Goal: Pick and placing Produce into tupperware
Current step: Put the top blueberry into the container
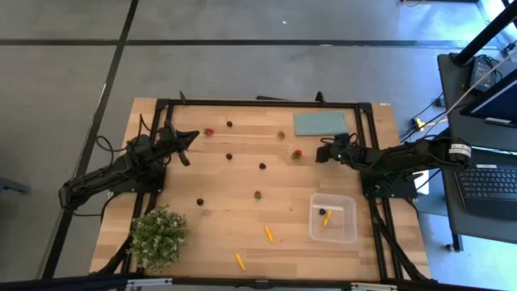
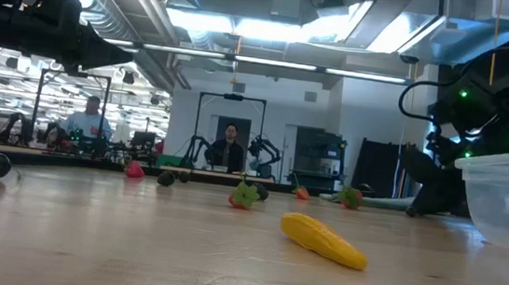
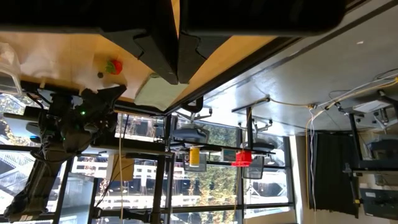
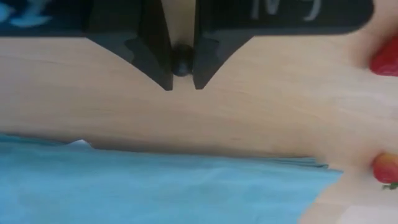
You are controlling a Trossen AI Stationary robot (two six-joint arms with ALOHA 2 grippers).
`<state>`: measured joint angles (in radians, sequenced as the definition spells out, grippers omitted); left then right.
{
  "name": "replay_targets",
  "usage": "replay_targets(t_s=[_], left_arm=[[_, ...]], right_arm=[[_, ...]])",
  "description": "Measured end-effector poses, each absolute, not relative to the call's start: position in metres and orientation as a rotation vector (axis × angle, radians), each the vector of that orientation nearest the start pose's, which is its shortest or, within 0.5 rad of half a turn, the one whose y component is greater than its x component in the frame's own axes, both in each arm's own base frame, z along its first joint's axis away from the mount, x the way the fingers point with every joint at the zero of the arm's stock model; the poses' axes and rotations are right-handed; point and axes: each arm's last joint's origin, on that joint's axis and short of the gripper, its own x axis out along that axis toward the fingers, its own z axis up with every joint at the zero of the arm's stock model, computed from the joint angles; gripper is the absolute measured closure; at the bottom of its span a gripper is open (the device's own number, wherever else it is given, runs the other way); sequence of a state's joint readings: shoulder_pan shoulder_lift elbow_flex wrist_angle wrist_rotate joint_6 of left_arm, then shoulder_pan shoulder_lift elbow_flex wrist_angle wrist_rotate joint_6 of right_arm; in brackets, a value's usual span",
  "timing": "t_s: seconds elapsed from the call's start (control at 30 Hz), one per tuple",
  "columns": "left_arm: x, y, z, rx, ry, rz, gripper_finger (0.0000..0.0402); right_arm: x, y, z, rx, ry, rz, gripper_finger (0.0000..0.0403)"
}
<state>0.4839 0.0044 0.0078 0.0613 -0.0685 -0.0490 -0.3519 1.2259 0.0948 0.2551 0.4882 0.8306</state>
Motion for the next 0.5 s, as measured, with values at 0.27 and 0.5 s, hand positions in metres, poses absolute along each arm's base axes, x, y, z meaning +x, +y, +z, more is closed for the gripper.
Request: replay_targets(t_s=[0.27, 0.5], left_arm=[[0.0851, 0.0470, 0.1719, -0.034, -0.078, 0.550, 0.0401], [0.0851, 0.0470, 0.1718, -0.034, -0.078, 0.550, 0.0401]], right_arm=[[0.1371, -0.0654, 0.0851, 0.717, 0.507, -1.059, 0.0356], [0.1391, -0.0672, 0.0868, 0.749, 0.481, -1.022, 0.0357]])
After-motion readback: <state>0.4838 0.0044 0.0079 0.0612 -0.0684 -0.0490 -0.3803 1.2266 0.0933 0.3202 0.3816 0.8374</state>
